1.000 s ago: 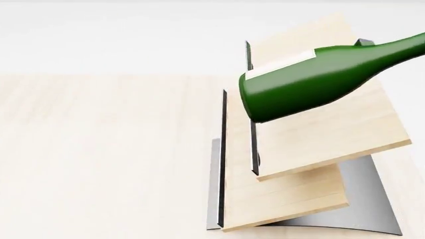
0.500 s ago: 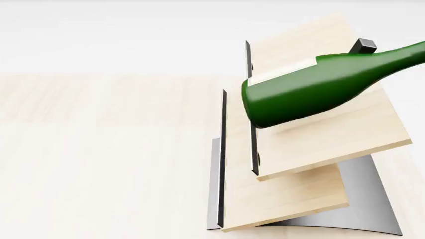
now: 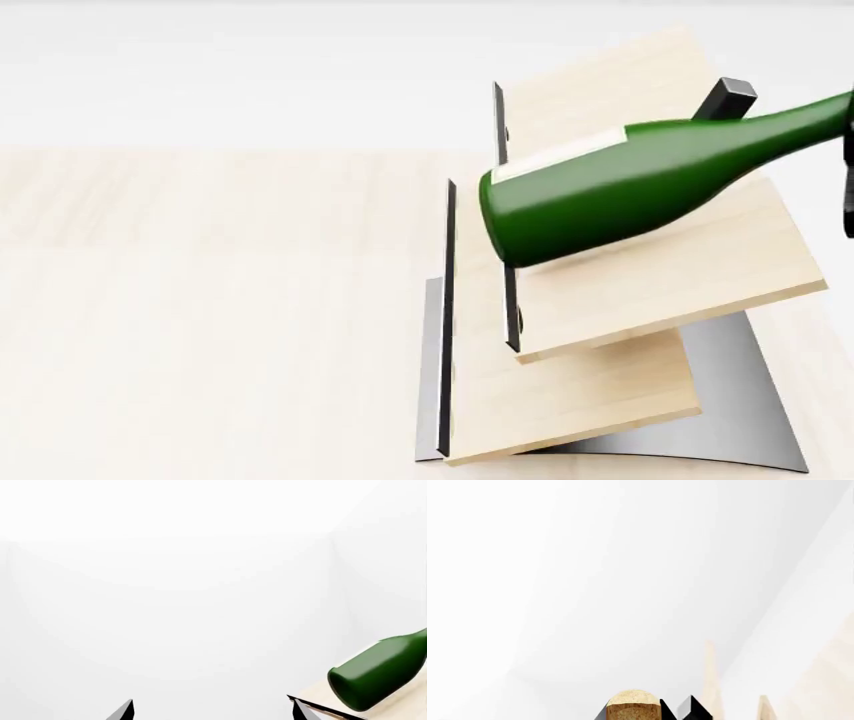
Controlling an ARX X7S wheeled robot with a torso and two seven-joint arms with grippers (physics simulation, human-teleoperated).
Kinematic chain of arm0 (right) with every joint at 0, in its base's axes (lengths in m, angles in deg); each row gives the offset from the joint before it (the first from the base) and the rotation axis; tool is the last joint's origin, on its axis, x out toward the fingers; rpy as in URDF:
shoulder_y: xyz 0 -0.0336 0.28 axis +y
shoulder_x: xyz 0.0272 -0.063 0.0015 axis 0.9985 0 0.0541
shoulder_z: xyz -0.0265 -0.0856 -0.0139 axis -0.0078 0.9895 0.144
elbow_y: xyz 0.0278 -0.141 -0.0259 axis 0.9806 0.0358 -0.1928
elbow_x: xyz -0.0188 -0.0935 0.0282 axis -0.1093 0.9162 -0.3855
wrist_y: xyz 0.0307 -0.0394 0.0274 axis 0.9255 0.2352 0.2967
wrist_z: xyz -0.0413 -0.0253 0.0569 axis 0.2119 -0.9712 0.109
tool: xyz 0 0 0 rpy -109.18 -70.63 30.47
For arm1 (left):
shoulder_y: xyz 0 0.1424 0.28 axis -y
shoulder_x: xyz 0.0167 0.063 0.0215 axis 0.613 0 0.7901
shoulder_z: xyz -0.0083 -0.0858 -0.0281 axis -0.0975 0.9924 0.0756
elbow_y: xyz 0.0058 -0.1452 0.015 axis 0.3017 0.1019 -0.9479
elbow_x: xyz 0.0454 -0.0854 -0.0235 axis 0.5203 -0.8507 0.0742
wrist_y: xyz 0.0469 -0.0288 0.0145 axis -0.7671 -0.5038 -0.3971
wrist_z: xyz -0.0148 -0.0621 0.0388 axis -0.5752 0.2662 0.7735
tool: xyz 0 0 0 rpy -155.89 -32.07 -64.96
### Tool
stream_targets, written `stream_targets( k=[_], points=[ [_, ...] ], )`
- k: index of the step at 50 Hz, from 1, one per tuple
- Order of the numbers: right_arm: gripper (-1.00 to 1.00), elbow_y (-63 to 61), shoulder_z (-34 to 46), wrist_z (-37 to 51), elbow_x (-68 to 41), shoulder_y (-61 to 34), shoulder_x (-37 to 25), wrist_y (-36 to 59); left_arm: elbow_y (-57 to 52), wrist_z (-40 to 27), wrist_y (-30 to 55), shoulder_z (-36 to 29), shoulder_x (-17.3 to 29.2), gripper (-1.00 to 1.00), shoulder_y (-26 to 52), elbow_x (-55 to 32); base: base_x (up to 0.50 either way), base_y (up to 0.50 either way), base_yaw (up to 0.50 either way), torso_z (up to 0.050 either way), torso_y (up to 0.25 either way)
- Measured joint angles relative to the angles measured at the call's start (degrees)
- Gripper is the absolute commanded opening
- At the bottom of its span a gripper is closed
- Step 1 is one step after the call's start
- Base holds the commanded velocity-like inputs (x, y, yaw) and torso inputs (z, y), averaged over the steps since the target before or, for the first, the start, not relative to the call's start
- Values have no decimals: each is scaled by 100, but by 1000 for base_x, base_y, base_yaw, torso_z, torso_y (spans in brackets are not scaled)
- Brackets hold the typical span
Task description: Put the wine bottle on the wine rack.
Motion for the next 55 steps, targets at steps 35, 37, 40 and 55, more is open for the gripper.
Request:
stream_targets(
  k=[35, 37, 40, 55],
  points=[
    [-100, 423, 101, -220, 143, -135, 126, 45, 38, -36, -17, -61, 24, 100, 24, 14, 0, 0, 0, 0, 1],
    [-100, 437, 104, -228, 150, -144, 131, 48, 39, -37, -18, -65, 25, 100, 25, 14, 0, 0, 0, 0, 0],
    [-100, 451, 107, -234, 159, -154, 137, 52, 38, -40, -18, -71, 28, 100, 26, 15, 0, 0, 0, 0, 0],
    [-100, 496, 106, -233, 172, -186, 154, 77, 47, -52, -22, -104, 35, 100, 34, 26, 0, 0, 0, 0, 0]
  ],
)
